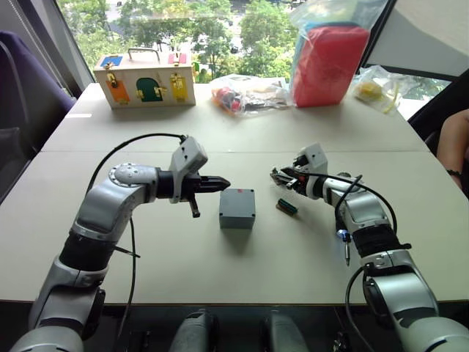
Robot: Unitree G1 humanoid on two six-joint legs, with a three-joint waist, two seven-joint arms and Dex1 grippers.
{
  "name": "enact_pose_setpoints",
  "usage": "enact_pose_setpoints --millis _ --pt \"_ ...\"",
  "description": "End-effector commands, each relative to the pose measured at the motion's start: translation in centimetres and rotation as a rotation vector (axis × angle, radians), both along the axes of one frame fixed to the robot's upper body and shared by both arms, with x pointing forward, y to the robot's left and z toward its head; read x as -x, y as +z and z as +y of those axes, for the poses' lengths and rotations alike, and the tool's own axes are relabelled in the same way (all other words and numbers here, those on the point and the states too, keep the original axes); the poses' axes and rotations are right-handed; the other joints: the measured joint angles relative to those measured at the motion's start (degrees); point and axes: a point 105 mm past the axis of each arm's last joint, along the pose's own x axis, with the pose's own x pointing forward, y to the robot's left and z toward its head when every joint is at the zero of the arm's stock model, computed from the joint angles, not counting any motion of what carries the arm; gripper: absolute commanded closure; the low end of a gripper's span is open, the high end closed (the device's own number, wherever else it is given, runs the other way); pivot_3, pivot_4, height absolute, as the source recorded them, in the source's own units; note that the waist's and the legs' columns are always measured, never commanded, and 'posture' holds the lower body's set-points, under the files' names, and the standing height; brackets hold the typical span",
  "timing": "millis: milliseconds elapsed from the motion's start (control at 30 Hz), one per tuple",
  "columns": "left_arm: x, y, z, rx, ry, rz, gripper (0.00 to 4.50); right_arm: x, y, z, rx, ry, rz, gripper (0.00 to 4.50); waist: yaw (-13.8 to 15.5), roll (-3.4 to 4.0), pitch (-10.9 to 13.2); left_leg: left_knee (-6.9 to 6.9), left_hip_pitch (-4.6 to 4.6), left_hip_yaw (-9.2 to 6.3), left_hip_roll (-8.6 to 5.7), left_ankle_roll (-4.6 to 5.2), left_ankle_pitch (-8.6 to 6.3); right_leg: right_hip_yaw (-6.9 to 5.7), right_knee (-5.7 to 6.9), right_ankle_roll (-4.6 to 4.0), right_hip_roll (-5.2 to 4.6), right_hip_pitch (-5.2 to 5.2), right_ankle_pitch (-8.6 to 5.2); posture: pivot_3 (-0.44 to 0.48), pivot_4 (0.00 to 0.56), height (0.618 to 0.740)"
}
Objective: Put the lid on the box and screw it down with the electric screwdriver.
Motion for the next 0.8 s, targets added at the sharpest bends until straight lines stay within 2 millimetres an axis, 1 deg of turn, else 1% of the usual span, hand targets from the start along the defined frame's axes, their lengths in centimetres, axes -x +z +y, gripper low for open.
enact_pose_setpoints --millis 33,300,533,700,800 --pt "0.3 0.8 0.0 0.002 -0.009 -0.034 4.50 -0.1 0.9 0.2 -0.004 0.003 -0.037 4.45 0.0 0.00 0.0 0.00 0.00 0.00 0.00 0.00 0.00 0.00 0.00 0.00 0.00 0.00 0.00 0.000 0.150 0.740" --pt "0.3 0.7 0.1 -0.001 -0.008 -0.033 4.50 -0.1 1.2 0.0 -0.013 -0.005 -0.041 4.45 0.0 0.00 0.0 0.00 0.01 0.00 0.00 0.00 0.00 0.00 0.00 0.00 0.00 0.00 0.00 0.000 0.150 0.740" --pt "0.4 0.4 0.2 -0.006 -0.009 -0.024 4.50 0.3 2.7 -0.4 -0.080 -0.020 -0.053 4.45 0.0 0.00 0.0 0.00 0.01 0.00 0.00 0.00 0.00 0.00 0.00 0.00 -0.01 0.00 0.00 0.000 0.150 0.740" --pt "0.4 0.2 0.2 -0.006 -0.013 -0.019 4.50 0.6 3.4 -0.5 -0.062 -0.009 -0.086 4.45 0.0 0.00 0.0 0.00 0.01 0.00 0.00 0.00 0.00 0.00 0.00 0.00 -0.01 0.00 0.00 0.000 0.150 0.740" --pt "0.4 0.2 0.5 -0.007 -0.010 -0.014 4.50 1.4 5.0 0.0 -0.069 0.050 -0.149 4.45 0.1 0.00 0.0 0.00 0.00 0.00 0.00 0.00 0.00 0.00 0.00 0.00 -0.01 0.00 0.00 0.000 0.150 0.740"
